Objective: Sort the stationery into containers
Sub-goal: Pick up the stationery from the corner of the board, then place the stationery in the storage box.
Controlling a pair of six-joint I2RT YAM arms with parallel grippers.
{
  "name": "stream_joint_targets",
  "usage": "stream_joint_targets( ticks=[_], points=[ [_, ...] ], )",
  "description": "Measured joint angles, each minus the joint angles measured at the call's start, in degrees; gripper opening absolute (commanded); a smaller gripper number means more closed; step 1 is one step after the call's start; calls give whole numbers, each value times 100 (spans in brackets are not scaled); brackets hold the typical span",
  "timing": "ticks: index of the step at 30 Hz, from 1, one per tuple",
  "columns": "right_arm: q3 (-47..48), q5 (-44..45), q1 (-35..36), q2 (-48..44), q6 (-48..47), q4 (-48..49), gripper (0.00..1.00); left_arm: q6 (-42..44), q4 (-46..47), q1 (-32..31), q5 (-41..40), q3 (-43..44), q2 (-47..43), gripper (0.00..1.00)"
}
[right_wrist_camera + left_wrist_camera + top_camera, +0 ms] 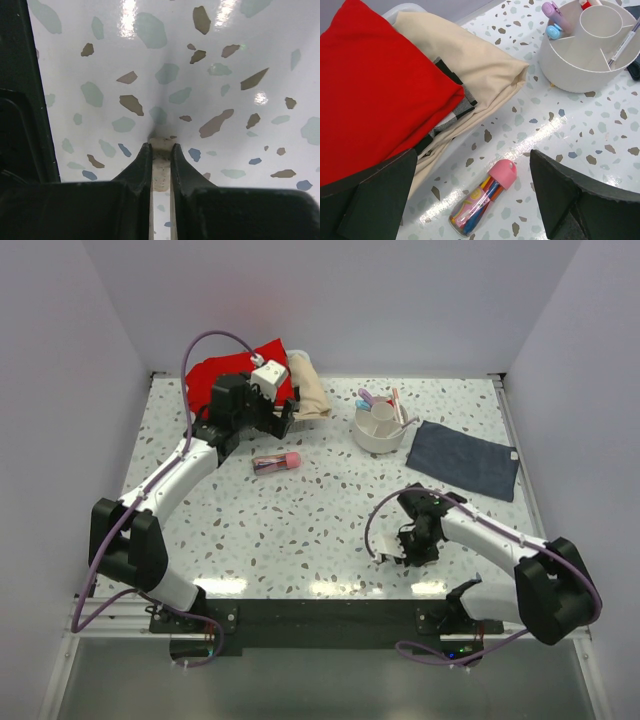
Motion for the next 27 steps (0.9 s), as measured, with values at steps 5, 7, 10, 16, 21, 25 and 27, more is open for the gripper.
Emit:
stream_joint_targets(
  ticks=[5, 7, 10, 16, 21, 25, 27],
  points=[
    [1235, -177, -164, 155, 262, -472, 0, 4, 2, 0, -4, 2, 0, 100],
    [2385, -356, -229, 570, 529, -535, 0, 7, 9, 0, -7, 0, 0, 100],
    [4009, -693, -350, 1333, 1172, -205, 0, 7, 7, 0, -7, 2, 0, 100],
    [5246, -1213, -702, 2347, 2994, 1255, 0, 24, 2, 0, -11, 13, 44, 100],
    [5243, -1244, -839, 2800, 4190, 2693, 0, 24, -4, 0, -13, 90, 177, 100],
    [5246, -1211, -841, 3060, 4603, 3399, 0, 24, -9, 0, -26, 157, 269, 100],
    [5272, -1204, -848, 3202, 4723, 3628, 0, 24, -17, 0, -33, 214, 319, 100]
  ],
)
